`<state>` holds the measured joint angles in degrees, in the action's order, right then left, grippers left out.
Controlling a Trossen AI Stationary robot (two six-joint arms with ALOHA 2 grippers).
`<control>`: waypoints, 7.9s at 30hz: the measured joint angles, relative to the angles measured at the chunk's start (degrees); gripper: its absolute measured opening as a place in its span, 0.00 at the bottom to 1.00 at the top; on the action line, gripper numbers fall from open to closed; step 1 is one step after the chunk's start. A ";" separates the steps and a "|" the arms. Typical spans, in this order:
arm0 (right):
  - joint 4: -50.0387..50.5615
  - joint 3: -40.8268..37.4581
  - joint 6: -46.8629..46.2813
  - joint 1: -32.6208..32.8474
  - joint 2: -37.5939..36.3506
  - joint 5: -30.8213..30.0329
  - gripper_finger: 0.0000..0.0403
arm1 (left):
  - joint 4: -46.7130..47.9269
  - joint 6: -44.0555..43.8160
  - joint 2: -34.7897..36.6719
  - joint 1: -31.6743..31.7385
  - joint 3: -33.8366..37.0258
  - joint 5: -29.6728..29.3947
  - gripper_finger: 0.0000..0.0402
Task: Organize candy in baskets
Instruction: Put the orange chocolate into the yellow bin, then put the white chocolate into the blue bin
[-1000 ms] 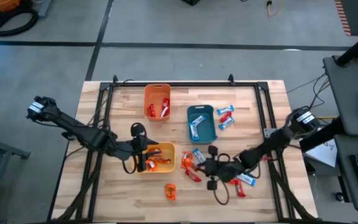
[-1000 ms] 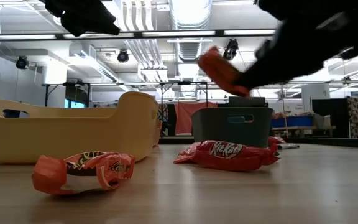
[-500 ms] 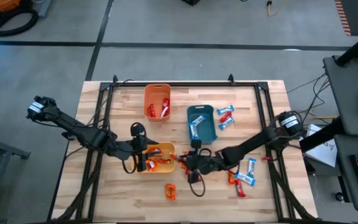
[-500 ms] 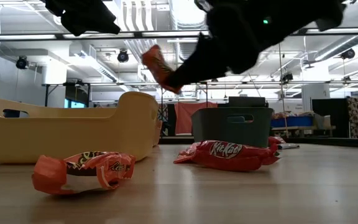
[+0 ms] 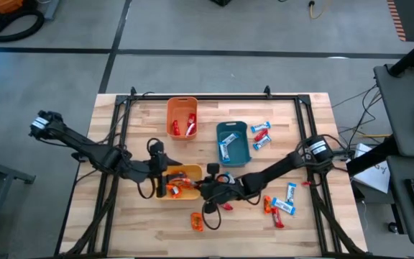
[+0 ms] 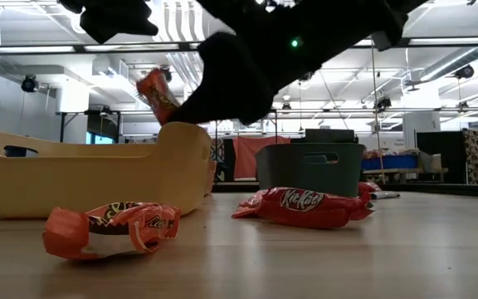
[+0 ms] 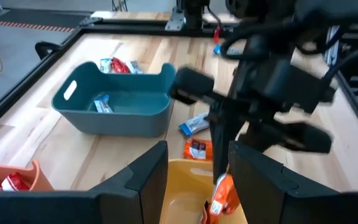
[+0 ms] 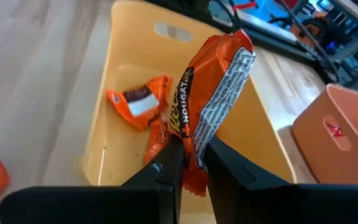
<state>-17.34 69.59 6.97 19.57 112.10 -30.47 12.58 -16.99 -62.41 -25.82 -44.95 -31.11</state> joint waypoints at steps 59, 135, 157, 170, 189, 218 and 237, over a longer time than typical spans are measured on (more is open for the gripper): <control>31.05 -16.37 -43.53 10.50 -20.91 8.95 0.36 | -0.13 0.13 1.12 -0.02 0.09 0.02 0.38; 2.09 -29.34 -48.91 13.40 -12.83 -8.72 0.20 | -0.60 0.17 -0.92 0.04 0.09 -5.97 0.38; 4.23 -29.36 -29.33 9.60 -13.53 -6.53 0.73 | -0.59 0.17 -0.92 0.04 0.09 -5.99 0.38; 3.95 -29.34 -30.76 8.92 -10.90 -4.30 0.45 | -0.63 1.27 -0.92 0.04 0.09 -5.99 0.38; 5.48 -28.18 -28.81 9.90 -17.17 0.15 0.03 | -0.72 1.27 -0.94 0.03 0.09 -5.99 0.38; 17.87 -26.61 -33.12 -11.26 -38.79 3.29 0.03 | -1.09 1.27 -0.94 0.04 0.09 -5.97 0.38; 20.41 -26.61 -36.59 -12.98 -38.81 3.85 0.07 | -1.07 1.27 -0.94 0.04 0.09 -5.97 0.38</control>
<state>3.07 42.98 -29.63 6.59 73.30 -26.62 11.51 -15.73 -63.35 -25.78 -44.86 -37.08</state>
